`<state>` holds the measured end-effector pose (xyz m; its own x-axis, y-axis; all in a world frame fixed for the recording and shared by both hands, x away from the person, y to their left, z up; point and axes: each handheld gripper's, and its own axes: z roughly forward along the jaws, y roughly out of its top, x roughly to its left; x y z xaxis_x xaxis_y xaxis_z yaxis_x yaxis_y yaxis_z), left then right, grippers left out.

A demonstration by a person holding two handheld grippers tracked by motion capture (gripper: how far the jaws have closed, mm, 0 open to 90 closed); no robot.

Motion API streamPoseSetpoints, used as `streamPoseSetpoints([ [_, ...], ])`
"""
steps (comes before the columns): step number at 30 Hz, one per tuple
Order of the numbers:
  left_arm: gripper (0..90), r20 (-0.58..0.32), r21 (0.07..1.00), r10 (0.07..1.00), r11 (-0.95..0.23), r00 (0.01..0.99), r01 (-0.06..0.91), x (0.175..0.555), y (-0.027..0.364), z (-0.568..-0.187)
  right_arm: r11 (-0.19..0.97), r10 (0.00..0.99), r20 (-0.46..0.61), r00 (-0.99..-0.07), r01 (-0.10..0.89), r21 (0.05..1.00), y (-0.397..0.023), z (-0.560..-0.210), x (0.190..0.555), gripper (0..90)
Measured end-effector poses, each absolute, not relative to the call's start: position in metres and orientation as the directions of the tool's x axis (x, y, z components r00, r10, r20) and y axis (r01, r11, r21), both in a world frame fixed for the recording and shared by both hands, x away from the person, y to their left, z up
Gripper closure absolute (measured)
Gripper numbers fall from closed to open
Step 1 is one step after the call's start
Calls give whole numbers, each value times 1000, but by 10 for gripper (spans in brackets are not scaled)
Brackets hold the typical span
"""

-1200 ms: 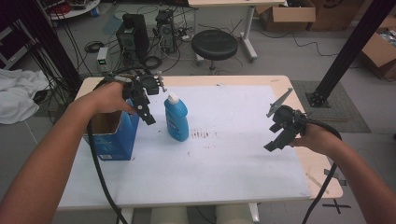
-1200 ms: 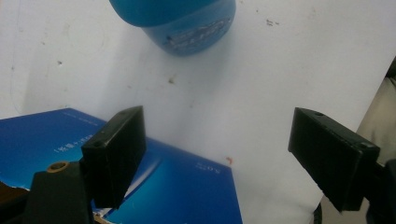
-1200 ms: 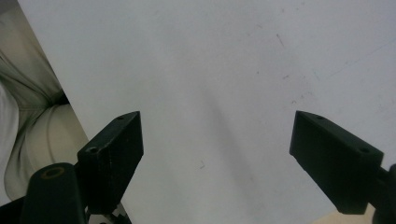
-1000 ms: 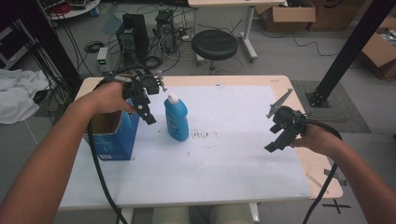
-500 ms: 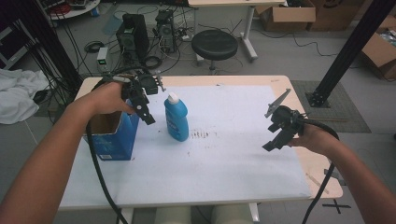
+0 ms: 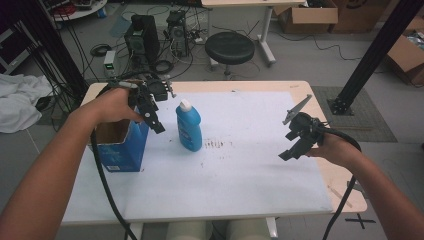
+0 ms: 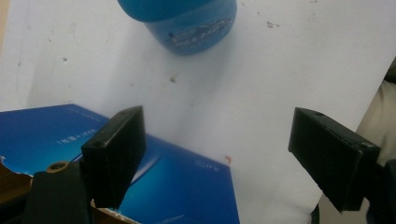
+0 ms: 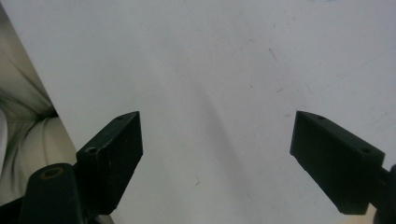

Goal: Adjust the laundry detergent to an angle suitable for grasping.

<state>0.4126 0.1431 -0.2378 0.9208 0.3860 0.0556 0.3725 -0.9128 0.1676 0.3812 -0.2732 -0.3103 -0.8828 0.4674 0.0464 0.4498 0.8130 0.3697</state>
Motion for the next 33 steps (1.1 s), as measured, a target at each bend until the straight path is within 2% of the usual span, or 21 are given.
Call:
streamPoseSetpoints([
  [8,199,57,163,393,-911,918,380,410,142,-237,745,523,22,-852,469,474,-275,-315,380,176],
  [17,199,61,168,385,-913,921,371,409,140,-238,687,553,-17,-833,444,576,-270,-318,374,169],
  [22,199,57,166,387,-912,920,374,408,142,-241,651,570,-23,-822,434,622,-267,-332,372,162],
  [29,199,55,170,388,-911,920,375,409,143,-241,535,593,4,-806,398,745,-265,-352,366,155],
  [33,199,55,169,383,-914,922,369,409,142,-242,502,606,13,-796,395,770,-263,-360,364,152],
])
